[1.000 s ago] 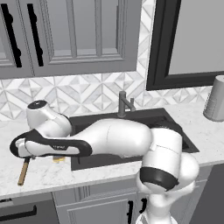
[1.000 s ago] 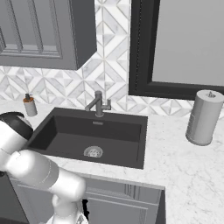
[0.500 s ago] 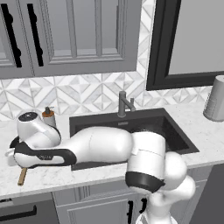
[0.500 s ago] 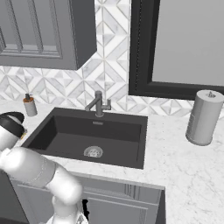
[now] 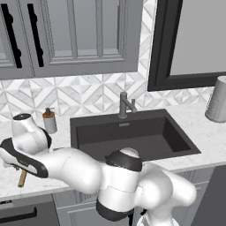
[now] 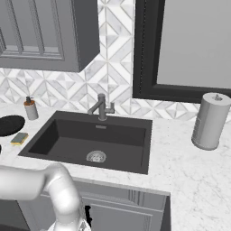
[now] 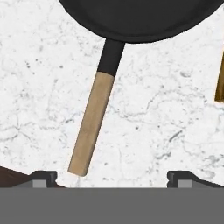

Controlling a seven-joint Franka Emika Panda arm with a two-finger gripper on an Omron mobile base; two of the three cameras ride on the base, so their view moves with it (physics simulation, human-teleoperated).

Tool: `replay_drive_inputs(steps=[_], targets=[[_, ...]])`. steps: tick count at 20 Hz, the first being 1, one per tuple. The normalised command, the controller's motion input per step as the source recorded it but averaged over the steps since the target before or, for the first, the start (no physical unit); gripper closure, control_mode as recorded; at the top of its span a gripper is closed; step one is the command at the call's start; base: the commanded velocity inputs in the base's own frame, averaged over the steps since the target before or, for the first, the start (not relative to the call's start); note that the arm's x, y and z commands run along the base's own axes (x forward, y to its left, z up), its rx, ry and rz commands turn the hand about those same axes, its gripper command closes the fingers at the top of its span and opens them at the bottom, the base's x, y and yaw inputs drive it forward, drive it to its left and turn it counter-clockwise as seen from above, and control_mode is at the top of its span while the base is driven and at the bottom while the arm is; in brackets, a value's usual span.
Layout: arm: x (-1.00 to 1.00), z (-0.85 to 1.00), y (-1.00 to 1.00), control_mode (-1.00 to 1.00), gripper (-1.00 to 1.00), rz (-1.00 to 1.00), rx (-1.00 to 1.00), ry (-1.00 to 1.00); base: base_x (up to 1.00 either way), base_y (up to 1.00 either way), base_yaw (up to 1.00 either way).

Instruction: Pick the pan and sponge and place them into the sink. Then turn on the water.

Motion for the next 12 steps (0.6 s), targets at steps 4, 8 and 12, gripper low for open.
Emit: replay_drive_inputs(steps=[4,8,12], targets=[[0.09,-0.37,0.00,-1.00,-1.00,0.00,0.00,0.02,0.00,0.00,0.00],[0.00,-0.38,0.22,-1.00,-1.00,0.03,0.00,0.00,0.00,0.00,0.00],[0.00,-0.35,0.30,-1.00,-1.00,0.05,0.00,0.00,0.00,0.00,0.00]])
